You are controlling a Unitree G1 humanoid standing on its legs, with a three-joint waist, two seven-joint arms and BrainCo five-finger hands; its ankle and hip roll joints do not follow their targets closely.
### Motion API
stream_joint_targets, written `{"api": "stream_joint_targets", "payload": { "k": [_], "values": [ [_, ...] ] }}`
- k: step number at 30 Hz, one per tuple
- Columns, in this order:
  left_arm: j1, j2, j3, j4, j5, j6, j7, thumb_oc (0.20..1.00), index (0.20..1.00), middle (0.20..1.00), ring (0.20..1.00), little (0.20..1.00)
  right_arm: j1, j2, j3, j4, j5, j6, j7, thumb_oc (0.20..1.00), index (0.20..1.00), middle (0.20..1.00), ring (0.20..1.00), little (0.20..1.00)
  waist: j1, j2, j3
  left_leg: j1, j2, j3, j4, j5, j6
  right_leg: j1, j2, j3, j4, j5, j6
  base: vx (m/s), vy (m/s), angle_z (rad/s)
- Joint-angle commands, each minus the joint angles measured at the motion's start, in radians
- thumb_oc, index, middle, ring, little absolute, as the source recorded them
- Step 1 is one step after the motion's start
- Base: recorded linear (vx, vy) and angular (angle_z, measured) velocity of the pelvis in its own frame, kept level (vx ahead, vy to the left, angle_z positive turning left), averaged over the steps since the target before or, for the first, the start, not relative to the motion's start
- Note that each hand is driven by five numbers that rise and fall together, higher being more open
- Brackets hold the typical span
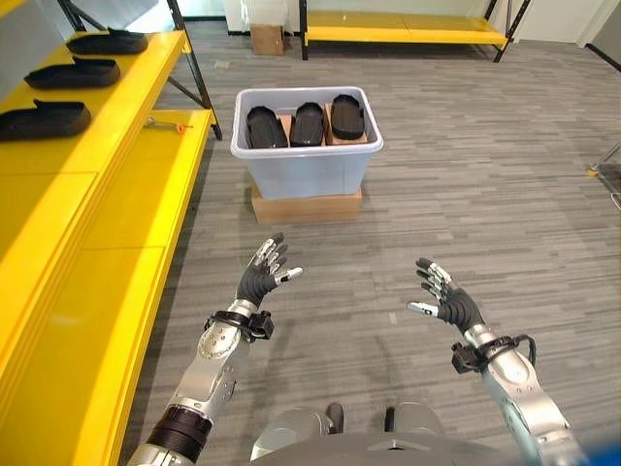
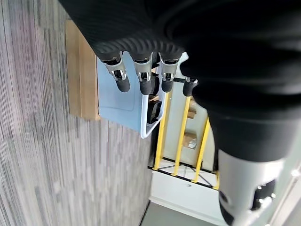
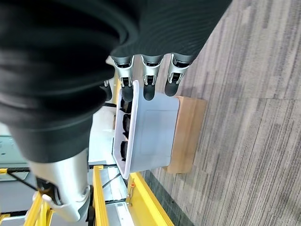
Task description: Move parts from the plastic box to the shelf.
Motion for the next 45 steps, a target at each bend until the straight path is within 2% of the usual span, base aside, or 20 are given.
{"api": "stream_joint_targets", "payload": {
  "k": [1, 3, 6, 8, 12, 14, 15, 16, 17, 18, 19, 22, 23, 24, 25, 28, 29, 30, 36, 45],
  "values": [
    [0.002, 0.013, -0.022, -0.078, 0.0, -0.05, -0.016, 1.0, 1.0, 1.0, 1.0, 1.0, -0.065, 0.003, -0.037, 0.005, -0.002, -0.044, -0.004, 1.0, 1.0, 1.0, 1.0, 1.0, -0.016, -0.036, 0.002, 0.082, 0.067, 0.052, -0.008, -0.07, -0.077, 0.114, -0.055, -0.027, -0.421, 0.24, 0.049, 0.32, -0.069, 0.5],
    [-0.001, 0.004, -0.026, -0.071, -0.004, -0.053, -0.019, 1.0, 1.0, 1.0, 1.0, 1.0, -0.069, -0.006, -0.037, 0.011, -0.007, -0.044, -0.009, 1.0, 1.0, 1.0, 1.0, 1.0, -0.029, -0.038, 0.013, 0.105, 0.071, 0.048, 0.005, -0.088, -0.095, 0.112, -0.057, -0.022, -0.536, 0.268, 0.066, 0.33, -0.078, 0.75],
    [-0.004, -0.006, -0.023, -0.081, 0.0, -0.053, -0.019, 1.0, 1.0, 1.0, 1.0, 1.0, -0.061, -0.01, -0.053, 0.005, -0.017, -0.04, -0.015, 1.0, 1.0, 1.0, 1.0, 1.0, -0.046, -0.041, 0.017, 0.17, 0.086, 0.036, 0.018, -0.114, -0.117, 0.086, -0.063, -0.029, -0.576, 0.32, 0.089, 0.35, -0.097, 0.46],
    [0.006, -0.008, -0.027, -0.082, 0.008, -0.052, -0.023, 1.0, 1.0, 1.0, 1.0, 1.0, -0.048, -0.013, -0.057, 0.001, -0.013, -0.04, -0.011, 1.0, 1.0, 1.0, 1.0, 1.0, -0.051, -0.044, 0.006, 0.182, 0.1, 0.032, 0.031, -0.136, -0.132, 0.12, -0.053, -0.042, -0.617, 0.314, 0.079, 0.29, -0.144, 0.29],
    [-0.021, -0.012, -0.045, -0.085, 0.009, -0.055, -0.016, 1.0, 1.0, 1.0, 1.0, 1.0, -0.058, -0.016, -0.061, 0.005, 0.004, -0.044, -0.018, 1.0, 1.0, 1.0, 1.0, 1.0, -0.07, -0.037, -0.005, 0.162, 0.132, 0.029, 0.106, -0.139, -0.149, 0.102, -0.016, -0.014, -0.56, 0.29, 0.057, 0.24, -0.124, 0.26],
    [-0.036, -0.018, -0.057, -0.075, -0.007, -0.055, -0.009, 1.0, 1.0, 1.0, 1.0, 1.0, -0.071, -0.025, -0.057, 0.011, 0.016, -0.045, -0.024, 1.0, 1.0, 1.0, 1.0, 1.0, -0.072, -0.029, -0.012, 0.172, 0.166, 0.027, 0.11, -0.105, -0.173, 0.104, 0.006, -0.025, -0.516, 0.249, 0.036, 0.34, -0.19, -0.03],
    [-0.043, -0.017, -0.063, -0.084, -0.009, -0.051, -0.007, 1.0, 1.0, 1.0, 1.0, 1.0, -0.069, -0.037, -0.066, 0.011, 0.019, -0.046, -0.026, 1.0, 1.0, 1.0, 1.0, 1.0, -0.077, -0.03, -0.022, 0.131, 0.207, 0.023, 0.241, 0.034, -0.217, 0.138, 0.045, -0.026, -0.503, 0.195, -0.003, 0.35, -0.25, -0.25],
    [-0.045, -0.018, -0.068, -0.09, -0.014, -0.051, -0.008, 1.0, 1.0, 1.0, 1.0, 1.0, -0.072, -0.043, -0.062, 0.013, 0.023, -0.047, -0.029, 1.0, 1.0, 1.0, 1.0, 1.0, -0.071, -0.028, -0.014, 0.091, 0.214, 0.018, 0.336, 0.086, -0.228, 0.159, 0.065, -0.018, -0.505, 0.176, -0.024, 0.28, -0.21, -0.1],
    [-0.045, -0.017, -0.069, -0.09, -0.014, -0.051, -0.008, 1.0, 1.0, 1.0, 1.0, 1.0, -0.072, -0.042, -0.062, 0.013, 0.023, -0.047, -0.029, 1.0, 1.0, 1.0, 1.0, 1.0, -0.073, -0.031, -0.016, 0.086, 0.21, 0.016, 0.336, 0.091, -0.228, 0.157, 0.061, -0.019, -0.509, 0.18, -0.024, 0.11, -0.096, 0.0],
    [-0.047, -0.018, -0.073, -0.09, -0.015, -0.048, -0.01, 1.0, 1.0, 1.0, 1.0, 1.0, -0.074, -0.049, -0.062, 0.014, 0.025, -0.046, -0.03, 1.0, 1.0, 1.0, 1.0, 1.0, -0.064, -0.033, -0.006, 0.05, 0.202, 0.006, 0.435, 0.132, -0.234, 0.178, 0.076, -0.011, -0.511, 0.166, -0.04, 0.13, -0.119, -0.25],
    [-0.05, -0.019, -0.082, -0.089, -0.014, -0.043, -0.01, 1.0, 1.0, 1.0, 1.0, 1.0, -0.07, -0.051, -0.071, 0.012, 0.029, -0.044, -0.037, 1.0, 1.0, 1.0, 1.0, 1.0, -0.039, -0.055, 0.021, -0.065, 0.126, 0.0, 0.547, 0.102, -0.23, 0.224, 0.069, 0.005, -0.532, 0.161, -0.049, 0.2, -0.154, -0.51],
    [-0.042, -0.024, -0.093, -0.084, -0.041, -0.042, -0.017, 1.0, 1.0, 1.0, 1.0, 1.0, -0.065, -0.048, -0.082, 0.032, 0.043, -0.05, -0.057, 1.0, 1.0, 1.0, 1.0, 1.0, -0.026, -0.092, 0.04, -0.223, 0.233, 0.122, 0.364, 0.052, -0.186, 0.301, 0.033, -0.012, -0.578, 0.144, -0.033, 0.17, -0.08, 0.17],
    [-0.043, -0.023, -0.093, -0.084, -0.041, -0.042, -0.017, 1.0, 1.0, 1.0, 1.0, 1.0, -0.065, -0.047, -0.082, 0.033, 0.043, -0.051, -0.057, 1.0, 1.0, 1.0, 1.0, 1.0, -0.025, -0.097, 0.037, -0.223, 0.229, 0.125, 0.356, 0.059, -0.185, 0.298, 0.029, -0.01, -0.581, 0.147, -0.032, 0.13, 0.001, 0.6],
    [-0.042, -0.021, -0.097, -0.084, -0.045, -0.045, -0.018, 1.0, 1.0, 1.0, 1.0, 1.0, -0.064, -0.046, -0.082, 0.036, 0.036, -0.052, -0.063, 1.0, 1.0, 1.0, 1.0, 1.0, -0.014, -0.107, 0.042, -0.246, 0.25, 0.125, 0.296, 0.061, -0.185, 0.314, 0.023, -0.004, -0.591, 0.147, -0.026, 0.16, 0.058, 0.28],
    [-0.039, -0.016, -0.095, -0.081, -0.039, -0.045, -0.016, 1.0, 1.0, 1.0, 1.0, 1.0, -0.065, -0.046, -0.08, 0.04, 0.02, -0.057, -0.073, 1.0, 1.0, 1.0, 1.0, 1.0, -0.001, -0.104, 0.047, -0.257, 0.274, 0.109, 0.173, 0.116, -0.202, 0.334, 0.03, 0.01, -0.602, 0.134, -0.021, 0.25, 0.114, -0.08],
    [-0.004, -0.009, -0.079, -0.084, -0.025, -0.044, -0.021, 1.0, 1.0, 1.0, 1.0, 1.0, -0.055, -0.041, -0.081, 0.049, -0.003, -0.06, -0.071, 1.0, 1.0, 1.0, 1.0, 1.0, 0.022, -0.081, 0.037, -0.265, 0.314, 0.063, -0.041, 0.269, -0.255, 0.401, 0.037, 0.027, -0.634, 0.118, -0.003, 0.29, 0.168, -0.4],
    [0.005, -0.007, -0.068, -0.09, -0.025, -0.045, -0.023, 1.0, 1.0, 1.0, 1.0, 1.0, -0.049, -0.04, -0.082, 0.046, -0.008, -0.055, -0.064, 1.0, 1.0, 1.0, 1.0, 1.0, 0.025, -0.081, 0.035, -0.259, 0.315, 0.064, -0.04, 0.272, -0.262, 0.419, 0.03, 0.031, -0.637, 0.117, 0.002, 0.43, 0.311, -0.29],
    [0.029, -0.004, -0.044, -0.094, -0.031, -0.049, -0.032, 1.0, 1.0, 1.0, 1.0, 1.0, -0.042, -0.032, -0.067, 0.039, -0.027, -0.055, -0.033, 1.0, 1.0, 1.0, 1.0, 1.0, 0.041, -0.069, 0.014, -0.209, 0.289, 0.036, -0.077, 0.225, -0.243, 0.428, 0.018, 0.041, -0.619, 0.105, 0.021, 0.43, 0.338, -0.9],
    [0.042, 0.024, -0.016, -0.094, -0.025, -0.05, -0.043, 1.0, 1.0, 1.0, 1.0, 1.0, -0.018, -0.005, -0.066, 0.033, -0.026, -0.038, 0.001, 1.0, 1.0, 1.0, 1.0, 1.0, 0.046, -0.087, -0.034, -0.163, 0.217, 0.105, -0.037, 0.138, -0.198, 0.443, -0.055, 0.041, -0.618, 0.151, 0.071, 0.23, 0.184, -0.45],
    [0.067, 0.032, -0.006, -0.104, -0.023, -0.044, -0.037, 1.0, 1.0, 1.0, 1.0, 1.0, 0.004, -0.002, -0.072, 0.018, -0.039, -0.03, 0.007, 1.0, 1.0, 1.0, 1.0, 1.0, 0.047, -0.102, -0.062, -0.162, 0.194, 0.135, 0.006, 0.076, -0.178, 0.466, -0.102, 0.019, -0.655, 0.212, 0.105, 0.09, 0.052, 0.0]
  ]
}}
